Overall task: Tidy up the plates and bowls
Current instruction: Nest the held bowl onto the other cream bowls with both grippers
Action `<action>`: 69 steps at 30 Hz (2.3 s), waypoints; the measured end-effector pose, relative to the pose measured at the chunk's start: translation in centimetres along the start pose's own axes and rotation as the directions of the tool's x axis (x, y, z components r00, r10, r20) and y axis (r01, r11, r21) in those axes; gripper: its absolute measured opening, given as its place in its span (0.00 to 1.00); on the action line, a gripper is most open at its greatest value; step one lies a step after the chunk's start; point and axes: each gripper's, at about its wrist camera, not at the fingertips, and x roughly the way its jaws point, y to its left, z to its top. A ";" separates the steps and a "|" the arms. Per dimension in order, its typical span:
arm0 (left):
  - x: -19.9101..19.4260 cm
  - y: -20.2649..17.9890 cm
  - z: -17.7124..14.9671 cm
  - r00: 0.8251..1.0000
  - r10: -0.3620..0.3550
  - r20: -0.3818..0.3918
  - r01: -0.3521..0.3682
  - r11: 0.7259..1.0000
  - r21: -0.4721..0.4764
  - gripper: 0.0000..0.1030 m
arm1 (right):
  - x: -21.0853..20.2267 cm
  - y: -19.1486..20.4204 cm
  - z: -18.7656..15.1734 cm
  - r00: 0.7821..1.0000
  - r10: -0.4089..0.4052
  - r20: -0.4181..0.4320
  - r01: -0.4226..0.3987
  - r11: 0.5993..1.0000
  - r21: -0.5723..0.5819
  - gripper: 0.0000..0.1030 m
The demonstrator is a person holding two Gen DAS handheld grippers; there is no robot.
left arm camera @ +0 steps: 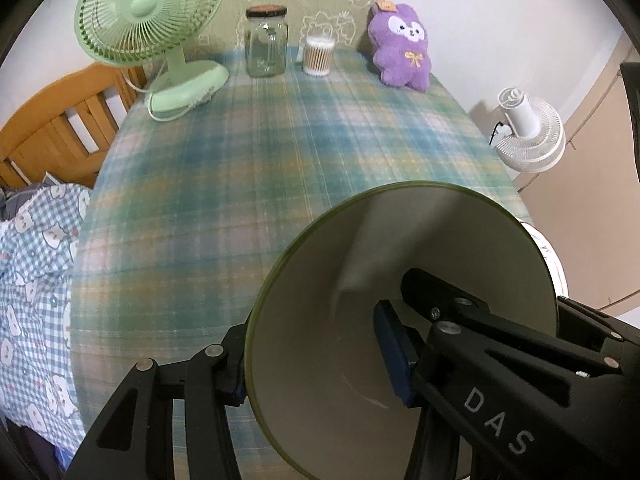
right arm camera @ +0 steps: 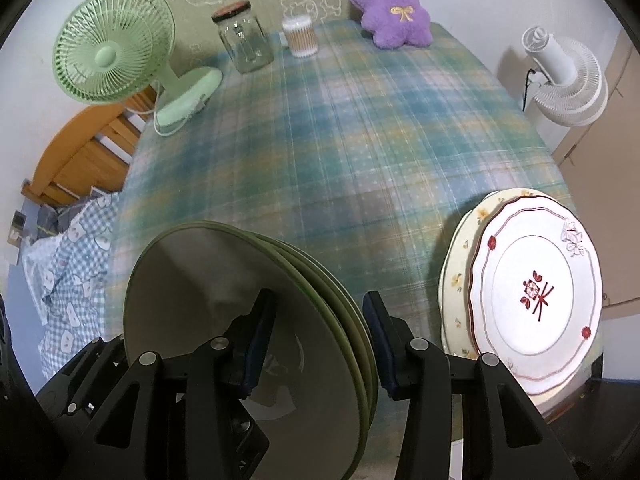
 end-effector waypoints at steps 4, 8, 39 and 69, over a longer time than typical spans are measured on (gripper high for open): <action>-1.1 -0.1 0.0 1.000 -0.005 0.011 0.005 1.000 0.022 0.51 | -1.3 0.4 -0.2 1.000 -0.009 0.019 0.009 1.000 0.012 0.48; -1.8 -0.6 0.0 1.000 -0.003 0.025 0.002 1.000 0.028 0.51 | -2.3 0.1 -0.4 0.999 -0.005 0.036 0.004 1.000 0.019 0.47; 0.5 -14.2 1.7 0.999 0.012 0.032 -0.011 0.999 -0.038 0.51 | -4.5 -13.7 2.6 1.000 0.004 0.030 -0.003 1.000 -0.030 0.48; 7.0 -21.3 1.9 0.997 0.027 -0.077 -0.033 0.997 -0.075 0.50 | 0.2 -22.4 4.0 0.996 -0.001 -0.086 -0.002 1.000 -0.030 0.47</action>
